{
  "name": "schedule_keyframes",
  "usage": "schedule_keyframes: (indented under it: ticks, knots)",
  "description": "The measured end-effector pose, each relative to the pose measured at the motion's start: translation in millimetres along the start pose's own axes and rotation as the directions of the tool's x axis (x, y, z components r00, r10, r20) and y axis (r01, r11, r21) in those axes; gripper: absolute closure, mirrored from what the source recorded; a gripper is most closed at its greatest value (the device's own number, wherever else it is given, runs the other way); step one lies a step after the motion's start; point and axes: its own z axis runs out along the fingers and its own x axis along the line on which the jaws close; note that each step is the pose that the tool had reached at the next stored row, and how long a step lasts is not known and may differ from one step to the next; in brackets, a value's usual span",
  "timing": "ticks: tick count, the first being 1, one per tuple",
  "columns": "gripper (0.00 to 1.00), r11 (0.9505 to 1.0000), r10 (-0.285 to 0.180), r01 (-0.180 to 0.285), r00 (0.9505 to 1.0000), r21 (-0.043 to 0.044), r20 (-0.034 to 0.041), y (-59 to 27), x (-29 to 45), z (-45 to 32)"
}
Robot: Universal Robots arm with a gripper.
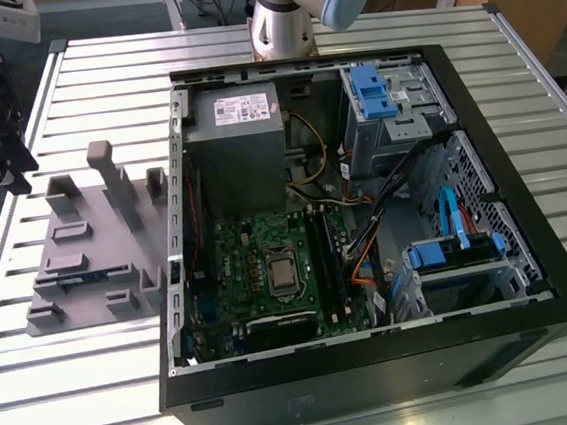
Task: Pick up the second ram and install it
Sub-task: 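Pick up the second ram and move it above second insertion slot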
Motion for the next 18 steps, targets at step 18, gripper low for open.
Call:
schedule_keyframes:
  ticks: [18]
  knots:
    - [0.64, 1.0000, 0.000, 0.000, 1.0000, 0.0000, -0.0001, 0.0, 0.0, 3.7]
